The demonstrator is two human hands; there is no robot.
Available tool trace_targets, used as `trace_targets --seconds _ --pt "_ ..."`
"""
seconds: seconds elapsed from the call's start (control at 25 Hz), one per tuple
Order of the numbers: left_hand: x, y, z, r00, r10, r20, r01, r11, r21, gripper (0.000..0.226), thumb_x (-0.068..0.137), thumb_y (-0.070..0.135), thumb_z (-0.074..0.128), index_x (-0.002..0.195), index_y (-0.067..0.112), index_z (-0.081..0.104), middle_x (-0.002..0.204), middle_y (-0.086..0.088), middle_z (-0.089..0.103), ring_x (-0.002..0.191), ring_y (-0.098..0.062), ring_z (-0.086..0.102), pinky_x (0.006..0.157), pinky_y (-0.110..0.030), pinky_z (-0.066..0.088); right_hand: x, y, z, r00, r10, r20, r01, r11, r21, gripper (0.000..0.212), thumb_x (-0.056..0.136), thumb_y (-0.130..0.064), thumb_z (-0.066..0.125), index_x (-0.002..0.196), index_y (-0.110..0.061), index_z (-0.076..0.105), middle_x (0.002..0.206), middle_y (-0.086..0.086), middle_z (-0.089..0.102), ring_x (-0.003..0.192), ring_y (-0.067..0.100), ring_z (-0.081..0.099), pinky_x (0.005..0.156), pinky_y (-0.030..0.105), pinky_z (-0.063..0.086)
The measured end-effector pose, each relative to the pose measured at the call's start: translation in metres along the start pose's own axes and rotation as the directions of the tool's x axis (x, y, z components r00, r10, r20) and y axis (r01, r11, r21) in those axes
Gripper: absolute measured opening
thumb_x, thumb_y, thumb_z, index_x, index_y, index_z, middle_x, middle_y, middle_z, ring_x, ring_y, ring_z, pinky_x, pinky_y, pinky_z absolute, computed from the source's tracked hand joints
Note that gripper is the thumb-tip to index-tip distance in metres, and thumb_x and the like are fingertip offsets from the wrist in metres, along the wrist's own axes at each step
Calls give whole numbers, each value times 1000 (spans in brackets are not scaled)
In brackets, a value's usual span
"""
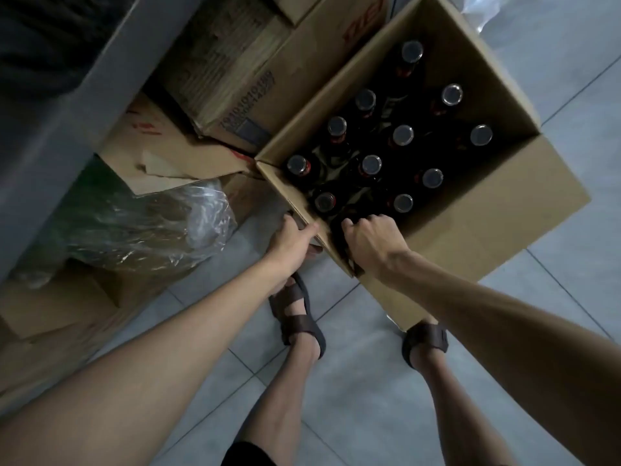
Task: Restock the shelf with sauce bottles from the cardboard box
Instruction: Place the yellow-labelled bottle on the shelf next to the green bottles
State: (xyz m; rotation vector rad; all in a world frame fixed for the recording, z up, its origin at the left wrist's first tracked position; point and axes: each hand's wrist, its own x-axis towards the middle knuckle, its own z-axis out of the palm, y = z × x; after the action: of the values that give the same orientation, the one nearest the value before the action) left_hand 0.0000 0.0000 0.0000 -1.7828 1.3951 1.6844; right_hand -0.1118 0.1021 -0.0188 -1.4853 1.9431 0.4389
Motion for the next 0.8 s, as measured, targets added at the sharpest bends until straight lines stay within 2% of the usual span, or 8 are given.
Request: trace_targets --seconds 0.16,0.24,0.36,0.48,0.56,0.64,0.72,0.8 --pt "-15 2 -9 1000 18 5 -18 998 56 64 97 23 59 150 11 27 113 -8 62 97 -32 70 88 -42 56 -19 7 -16 995 -73 -70 77 996 53 25 100 -25 48 119 -10 50 105 10 69 96 30 66 66 34 35" --pt "-29 -1 -16 999 51 -4 -49 986 156 62 97 21 59 150 13 29 106 -3 63 98 -31 69 91 -42 55 -39 9 -29 986 -105 -126 120 986 119 22 100 -25 43 113 -9 52 95 10 70 86 32 67 63 36 36" --pt "-59 6 -24 996 90 -10 -83 953 292 64 90 20 67 147 20 36 127 -3 61 108 -24 63 99 -43 49 -79 15 -61 950 -93 -297 163 961 222 33 95 -29 30 93 -8 55 69 10 65 62 35 64 52 35 39" --pt "-109 30 -34 977 197 81 -213 883 418 78 83 21 75 149 26 33 144 -1 48 123 -20 53 102 -37 46 -132 28 -123 912 -69 -404 184 950 253 22 90 -30 45 86 -12 56 55 3 58 49 29 59 43 31 39" --pt "-154 61 -41 922 337 191 -386 750 538 85 80 31 77 151 27 30 150 2 42 136 -16 41 107 -31 39 -171 38 -179 893 -33 -448 181 939 292 23 88 -38 50 89 -16 58 57 0 60 50 26 61 46 31 42" --pt "-199 97 -51 846 456 276 -528 654 542 94 75 43 79 152 26 27 154 5 36 141 -12 33 114 -34 33 -208 48 -242 874 17 -486 193 906 378 32 84 -48 48 90 -19 60 61 1 65 56 27 63 52 35 48" --pt "-250 139 -56 791 526 312 -607 617 501 103 69 52 81 153 30 26 155 7 34 143 -11 29 115 -38 32 -246 56 -309 850 56 -524 231 854 466 35 80 -53 44 83 -21 58 61 2 63 57 26 59 55 38 50" --pt "-307 184 -60 752 598 278 -651 607 456 103 62 58 83 147 40 29 150 10 41 140 -11 36 112 -41 38 -291 63 -383 806 135 -577 269 785 559 30 79 -48 50 73 -19 52 58 0 56 56 23 53 55 39 47"
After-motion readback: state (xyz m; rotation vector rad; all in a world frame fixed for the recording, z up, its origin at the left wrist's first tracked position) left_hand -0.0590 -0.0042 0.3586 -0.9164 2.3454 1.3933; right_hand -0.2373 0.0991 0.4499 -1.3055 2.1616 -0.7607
